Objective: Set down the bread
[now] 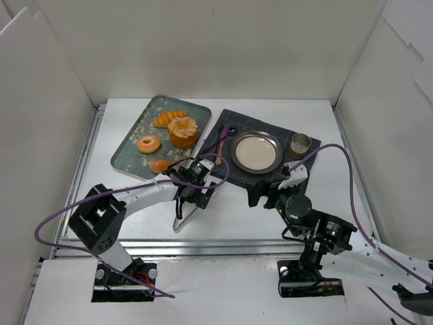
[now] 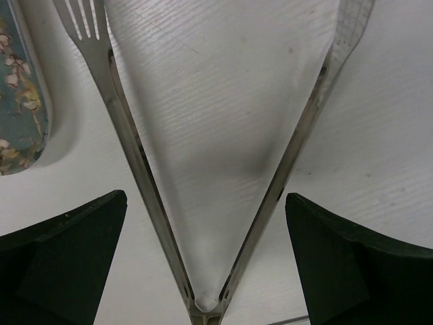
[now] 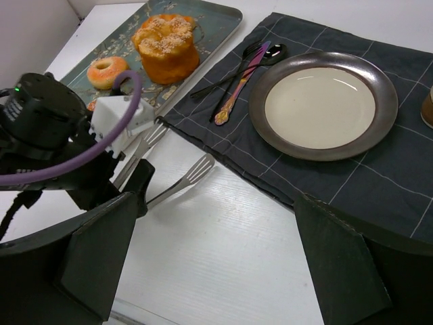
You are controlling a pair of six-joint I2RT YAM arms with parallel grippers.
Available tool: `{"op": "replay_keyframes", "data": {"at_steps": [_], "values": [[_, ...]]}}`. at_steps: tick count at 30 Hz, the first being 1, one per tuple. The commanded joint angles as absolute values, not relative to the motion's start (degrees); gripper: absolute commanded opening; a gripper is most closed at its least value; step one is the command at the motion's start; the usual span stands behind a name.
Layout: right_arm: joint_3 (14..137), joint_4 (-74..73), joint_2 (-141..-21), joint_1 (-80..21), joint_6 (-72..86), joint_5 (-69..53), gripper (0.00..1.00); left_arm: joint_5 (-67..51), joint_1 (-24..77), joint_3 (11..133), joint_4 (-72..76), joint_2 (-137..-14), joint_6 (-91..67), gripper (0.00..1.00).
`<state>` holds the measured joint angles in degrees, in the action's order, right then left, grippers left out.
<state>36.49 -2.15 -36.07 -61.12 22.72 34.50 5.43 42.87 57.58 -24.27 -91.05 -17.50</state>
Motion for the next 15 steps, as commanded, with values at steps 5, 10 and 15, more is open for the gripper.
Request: {"op": "replay_keyframes", "data": {"at_steps": [5, 10, 15], "values": [[37.4, 0.3, -33.8, -61.3, 23.0, 35.4, 0.98, 5.5, 42.4, 58.3, -22.5, -89.9, -18.7, 1.0], [37.4, -1.1, -33.6, -61.2, 23.0, 35.5, 0.98, 4.3, 41.3, 56.5, -21.2, -90.1, -17.7, 1.0], [37.4, -1.3, -33.8, -61.2, 22.9, 36.0, 0.98, 3.5, 40.7, 54.7, -20.7, -89.0, -17.4, 1.0]]}}
